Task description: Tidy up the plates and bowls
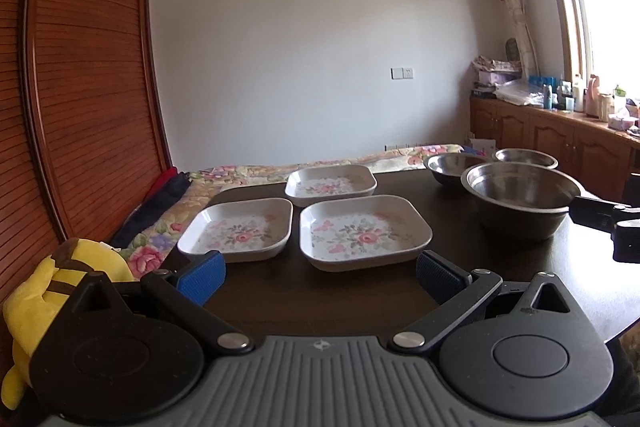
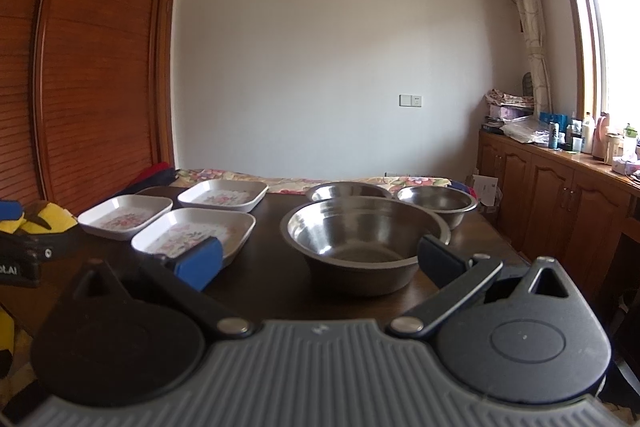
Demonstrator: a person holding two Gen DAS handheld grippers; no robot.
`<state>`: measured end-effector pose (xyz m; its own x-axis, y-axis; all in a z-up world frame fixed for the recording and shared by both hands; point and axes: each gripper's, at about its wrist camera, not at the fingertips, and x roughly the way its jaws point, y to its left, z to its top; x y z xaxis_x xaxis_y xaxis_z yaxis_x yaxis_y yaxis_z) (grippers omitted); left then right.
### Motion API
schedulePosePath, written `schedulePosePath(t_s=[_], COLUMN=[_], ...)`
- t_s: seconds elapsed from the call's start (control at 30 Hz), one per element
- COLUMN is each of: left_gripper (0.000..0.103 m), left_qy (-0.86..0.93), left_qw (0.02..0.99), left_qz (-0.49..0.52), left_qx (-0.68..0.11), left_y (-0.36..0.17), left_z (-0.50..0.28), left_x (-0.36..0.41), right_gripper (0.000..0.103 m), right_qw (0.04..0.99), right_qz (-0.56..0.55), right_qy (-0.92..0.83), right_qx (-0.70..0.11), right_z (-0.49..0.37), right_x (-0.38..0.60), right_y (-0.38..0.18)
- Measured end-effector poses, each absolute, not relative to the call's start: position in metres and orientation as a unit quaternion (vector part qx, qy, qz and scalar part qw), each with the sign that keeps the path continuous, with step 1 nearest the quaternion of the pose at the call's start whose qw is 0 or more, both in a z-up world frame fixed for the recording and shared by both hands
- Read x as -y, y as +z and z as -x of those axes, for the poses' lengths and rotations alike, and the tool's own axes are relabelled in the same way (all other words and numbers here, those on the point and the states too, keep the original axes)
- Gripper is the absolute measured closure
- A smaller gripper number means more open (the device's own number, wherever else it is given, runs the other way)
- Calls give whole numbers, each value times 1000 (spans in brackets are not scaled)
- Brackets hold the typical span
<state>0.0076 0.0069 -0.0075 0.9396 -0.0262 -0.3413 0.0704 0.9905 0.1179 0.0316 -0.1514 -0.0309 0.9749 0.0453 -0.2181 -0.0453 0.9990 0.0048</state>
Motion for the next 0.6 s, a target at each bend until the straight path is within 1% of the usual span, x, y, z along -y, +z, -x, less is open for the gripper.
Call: schedulePosePath(t_s=[0.23, 0.6], left_gripper=[0, 0], left_qy=[-31, -47], left_qw=[981, 976], left_qz=[-71, -62], left_qx=[-180, -204], left_y=[-3, 2], left_z=[-21, -56], left_x=[-13, -29], right_gripper=[0, 1], right_qw=[991, 980], right_qz=[14, 45], right_qy=[59, 139], right_qx=[-119, -133], right_z=[-46, -85], right_x=[135, 114], right_y=[-27, 4])
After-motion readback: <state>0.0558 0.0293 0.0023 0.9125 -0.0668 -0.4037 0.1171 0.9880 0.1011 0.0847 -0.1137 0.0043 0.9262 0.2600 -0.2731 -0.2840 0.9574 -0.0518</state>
